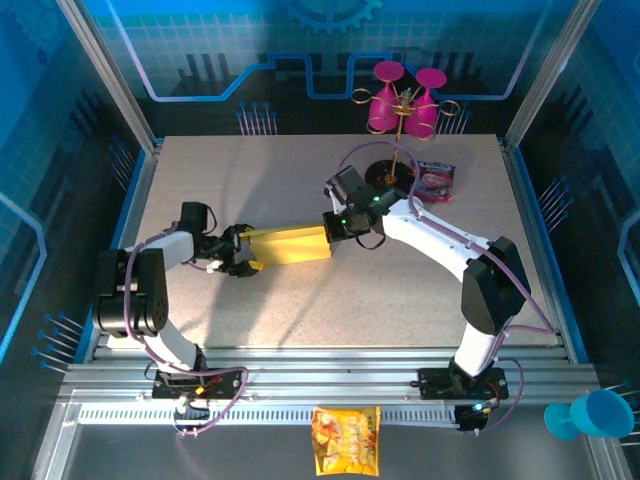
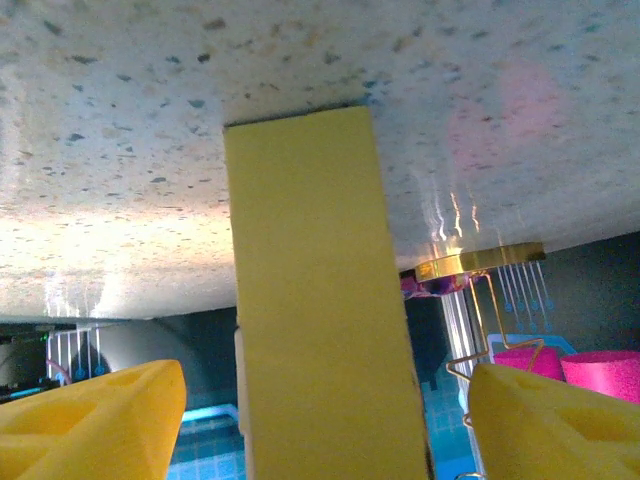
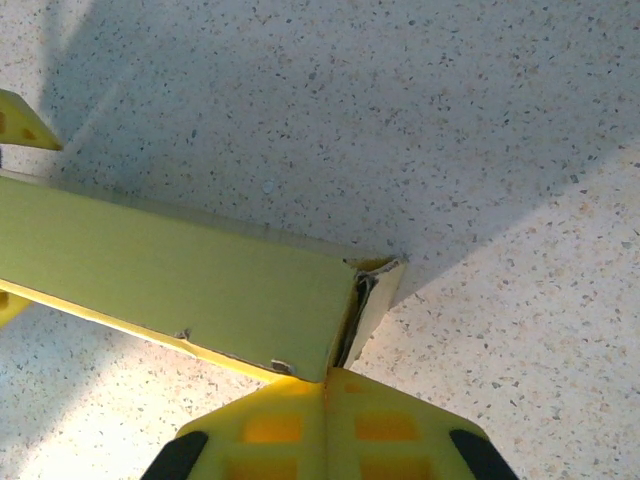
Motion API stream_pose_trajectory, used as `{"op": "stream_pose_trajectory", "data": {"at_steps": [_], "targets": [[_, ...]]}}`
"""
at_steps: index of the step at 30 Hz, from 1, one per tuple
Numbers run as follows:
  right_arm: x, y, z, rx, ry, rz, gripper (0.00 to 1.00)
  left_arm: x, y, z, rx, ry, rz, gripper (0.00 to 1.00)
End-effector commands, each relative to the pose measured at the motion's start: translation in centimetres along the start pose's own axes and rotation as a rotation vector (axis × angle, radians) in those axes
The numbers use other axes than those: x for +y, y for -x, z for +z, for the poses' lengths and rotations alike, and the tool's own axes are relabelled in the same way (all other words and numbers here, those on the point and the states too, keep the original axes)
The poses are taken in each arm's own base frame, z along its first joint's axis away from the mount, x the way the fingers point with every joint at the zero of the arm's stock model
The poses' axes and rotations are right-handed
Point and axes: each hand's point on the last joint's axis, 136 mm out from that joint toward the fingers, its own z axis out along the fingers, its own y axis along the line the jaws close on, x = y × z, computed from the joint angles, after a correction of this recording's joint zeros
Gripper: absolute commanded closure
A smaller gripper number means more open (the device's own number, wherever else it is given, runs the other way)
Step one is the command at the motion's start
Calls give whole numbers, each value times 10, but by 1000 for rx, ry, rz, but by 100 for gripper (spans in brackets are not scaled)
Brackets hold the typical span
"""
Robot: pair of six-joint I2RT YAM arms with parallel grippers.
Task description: Fold the paper box
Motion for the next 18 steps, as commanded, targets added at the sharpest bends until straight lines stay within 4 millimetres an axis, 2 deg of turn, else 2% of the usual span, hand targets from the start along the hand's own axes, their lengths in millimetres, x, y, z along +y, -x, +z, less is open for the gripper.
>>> {"op": "stream_pose_trajectory", "data": {"at_steps": [1, 3, 8, 11, 14, 18], "targets": [[3, 2, 1, 11, -6, -6, 100, -6, -8, -22, -44, -34, 58, 23], [3, 2, 1, 13, -4, -6, 100, -3, -11, -33, -87, -24, 83, 20], [2, -1, 3, 17, -6, -3, 100, 15, -12, -51, -152, -1, 82, 19], [2, 1, 1, 12, -6, -3, 100, 14, -13, -71, -224, -33, 152, 18], [3, 2, 1, 15, -6, -1, 100, 4, -21, -98, -349, -24, 376, 23], [3, 3, 1, 24, -5, 3, 100, -4, -31, -146, -598, 107, 787, 43]]}}
